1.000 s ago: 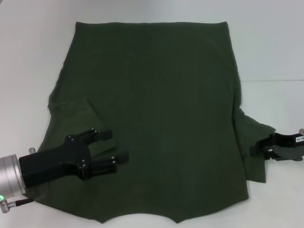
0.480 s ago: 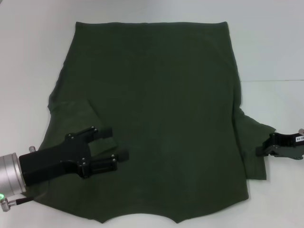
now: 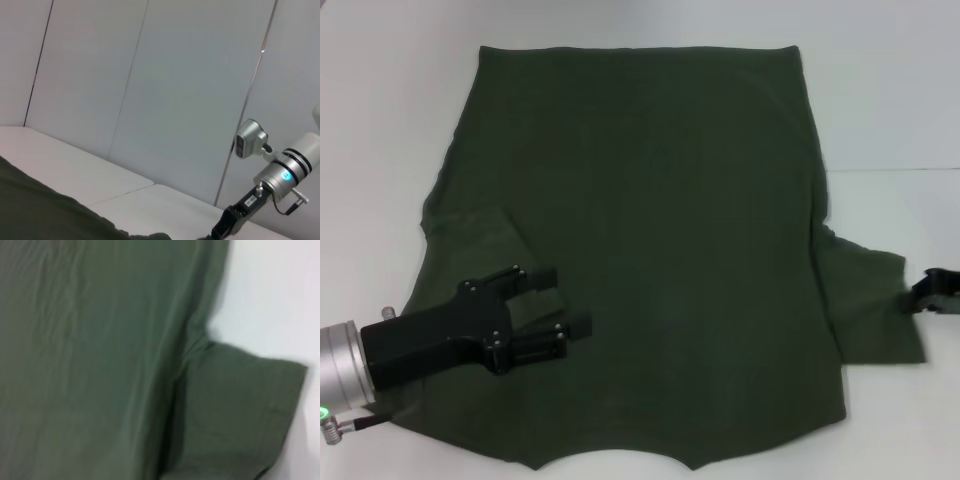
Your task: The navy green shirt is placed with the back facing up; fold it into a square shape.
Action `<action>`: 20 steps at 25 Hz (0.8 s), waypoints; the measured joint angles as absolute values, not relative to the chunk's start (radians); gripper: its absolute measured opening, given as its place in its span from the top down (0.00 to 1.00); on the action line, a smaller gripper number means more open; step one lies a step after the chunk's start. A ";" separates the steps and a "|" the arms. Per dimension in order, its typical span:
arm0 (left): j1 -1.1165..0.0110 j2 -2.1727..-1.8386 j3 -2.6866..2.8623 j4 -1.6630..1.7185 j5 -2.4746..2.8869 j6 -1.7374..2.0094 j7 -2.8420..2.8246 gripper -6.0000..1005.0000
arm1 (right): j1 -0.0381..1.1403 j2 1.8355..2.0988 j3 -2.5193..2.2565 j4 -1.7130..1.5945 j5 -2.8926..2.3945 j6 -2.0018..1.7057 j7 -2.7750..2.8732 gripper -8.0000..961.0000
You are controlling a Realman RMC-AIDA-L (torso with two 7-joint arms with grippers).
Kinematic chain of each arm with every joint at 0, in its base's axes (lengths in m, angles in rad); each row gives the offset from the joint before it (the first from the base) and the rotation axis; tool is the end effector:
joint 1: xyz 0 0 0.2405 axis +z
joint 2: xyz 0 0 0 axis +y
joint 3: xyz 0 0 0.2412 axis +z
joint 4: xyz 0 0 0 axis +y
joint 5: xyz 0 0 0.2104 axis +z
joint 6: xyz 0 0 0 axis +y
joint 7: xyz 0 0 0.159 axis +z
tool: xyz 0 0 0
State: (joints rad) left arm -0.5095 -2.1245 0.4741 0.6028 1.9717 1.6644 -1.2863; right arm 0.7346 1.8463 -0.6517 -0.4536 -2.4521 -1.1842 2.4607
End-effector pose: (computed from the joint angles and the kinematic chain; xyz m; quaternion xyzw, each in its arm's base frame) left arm -0.2421 0.3151 -0.0007 -0.8993 -0.2194 -0.3452 0.1550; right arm 0.3159 0.3991 0.0531 -0.7219 0.6496 0.0690 0.2282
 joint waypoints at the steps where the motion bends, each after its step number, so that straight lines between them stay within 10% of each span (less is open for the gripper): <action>1: -0.509 -2.124 0.474 0.603 1.972 1.664 -1.287 0.10 | 0.725 1.841 -0.651 -0.470 -2.452 -1.184 2.456 0.98; 20: -0.506 -2.125 0.474 0.599 1.959 1.670 -1.292 0.10 | 0.699 1.804 -0.653 -0.649 -2.452 -1.186 2.267 0.93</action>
